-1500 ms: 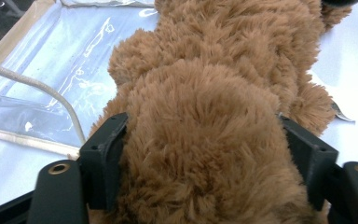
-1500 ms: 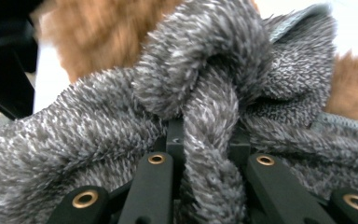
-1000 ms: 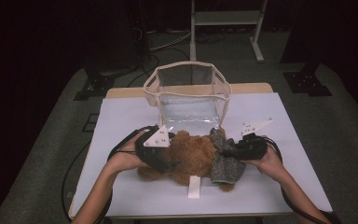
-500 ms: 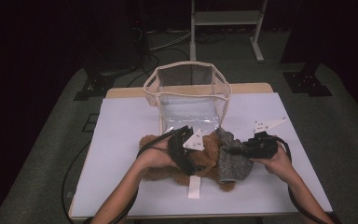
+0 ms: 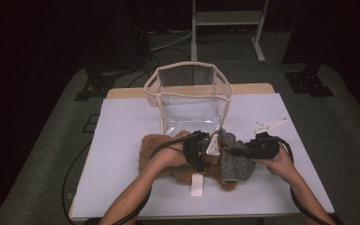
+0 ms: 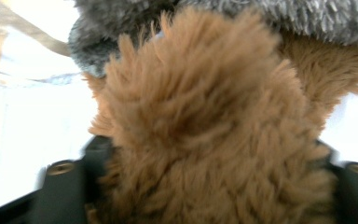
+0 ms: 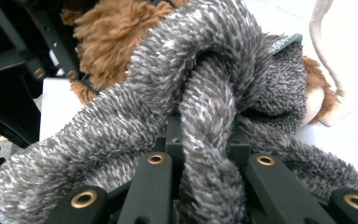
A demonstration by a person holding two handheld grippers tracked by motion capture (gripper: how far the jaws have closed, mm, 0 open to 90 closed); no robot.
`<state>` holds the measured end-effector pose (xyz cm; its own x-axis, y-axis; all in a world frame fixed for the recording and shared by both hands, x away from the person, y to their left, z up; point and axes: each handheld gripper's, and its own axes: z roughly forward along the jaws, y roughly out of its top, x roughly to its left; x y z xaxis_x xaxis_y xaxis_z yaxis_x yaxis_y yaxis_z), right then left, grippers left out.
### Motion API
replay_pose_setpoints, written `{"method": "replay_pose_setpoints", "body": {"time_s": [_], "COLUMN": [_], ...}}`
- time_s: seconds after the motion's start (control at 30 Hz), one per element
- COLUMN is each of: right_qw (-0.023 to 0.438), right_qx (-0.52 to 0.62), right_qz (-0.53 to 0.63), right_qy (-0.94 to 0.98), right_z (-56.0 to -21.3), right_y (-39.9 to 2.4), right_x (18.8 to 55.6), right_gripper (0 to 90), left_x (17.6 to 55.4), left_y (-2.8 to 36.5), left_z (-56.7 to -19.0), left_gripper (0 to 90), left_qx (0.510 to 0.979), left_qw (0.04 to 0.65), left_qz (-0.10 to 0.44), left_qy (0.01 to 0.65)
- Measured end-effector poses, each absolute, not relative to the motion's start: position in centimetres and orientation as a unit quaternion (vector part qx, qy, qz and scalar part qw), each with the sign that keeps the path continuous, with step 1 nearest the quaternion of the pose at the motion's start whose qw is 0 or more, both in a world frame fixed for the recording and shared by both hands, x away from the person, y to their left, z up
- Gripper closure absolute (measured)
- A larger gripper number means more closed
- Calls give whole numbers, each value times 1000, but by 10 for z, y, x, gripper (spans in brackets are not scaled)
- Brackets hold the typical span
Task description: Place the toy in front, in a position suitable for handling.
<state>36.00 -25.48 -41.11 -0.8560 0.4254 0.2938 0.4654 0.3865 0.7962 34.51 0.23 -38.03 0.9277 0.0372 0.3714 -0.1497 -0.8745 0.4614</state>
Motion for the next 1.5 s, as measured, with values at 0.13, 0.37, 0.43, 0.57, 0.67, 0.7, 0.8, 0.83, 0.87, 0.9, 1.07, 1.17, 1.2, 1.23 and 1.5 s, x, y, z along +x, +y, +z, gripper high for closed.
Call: {"method": "replay_pose_setpoints", "body": {"time_s": [0.13, 0.37, 0.43, 0.57, 0.67, 0.7, 0.8, 0.83, 0.87, 0.9, 1.07, 1.17, 1.2, 1.23, 1.5], "right_qw": [19, 9, 9, 17, 25, 28, 30, 32, 32, 32, 37, 36, 34, 32, 21], "right_qx": [-264, -231, -228, -246, -265, -268, -266, -265, -263, -263, -259, -255, -252, -248, -215], "right_qz": [-492, -507, -514, -493, -484, -487, -494, -492, -491, -487, -484, -489, -496, -500, -554], "right_qy": [-829, -830, -827, -834, -833, -831, -828, -828, -830, -832, -835, -833, -830, -829, -804], "right_z": [-407, -384, -377, -393, -407, -407, -406, -407, -408, -408, -411, -407, -403, -400, -359], "right_y": [-255, -255, -258, -263, -269, -271, -272, -271, -269, -267, -264, -262, -262, -262, -252], "right_x": [359, 350, 347, 349, 352, 352, 354, 354, 355, 354, 353, 352, 351, 351, 353], "right_gripper": [766, 767, 767, 767, 768, 768, 768, 768, 768, 768, 768, 768, 769, 769, 774], "left_x": [345, 339, 336, 335, 335, 334, 331, 330, 329, 329, 326, 326, 327, 329, 332], "left_y": [17, 21, 12, 4, 2, 1, -4, -6, -8, -8, -8, -3, -1, 3, 23], "left_z": [-370, -342, -345, -354, -353, -351, -351, -352, -353, -354, -362, -357, -354, -351, -327], "left_gripper": [370, 384, 377, 315, 171, 136, 35, 23, 23, 22, 166, 359, 379, 388, 402], "left_qx": [940, 909, 916, 925, 929, 931, 939, 940, 941, 941, 942, 933, 930, 925, 898], "left_qw": [292, 399, 380, 361, 349, 345, 321, 314, 313, 312, 301, 324, 335, 351, 412], "left_qz": [178, 120, 125, 121, 120, 122, 123, 127, 126, 127, 138, 149, 147, 145, 154], "left_qy": [-17, 3, -13, -17, -15, -16, -24, -27, -30, -36, -49, -40, -37, -32, -3]}}
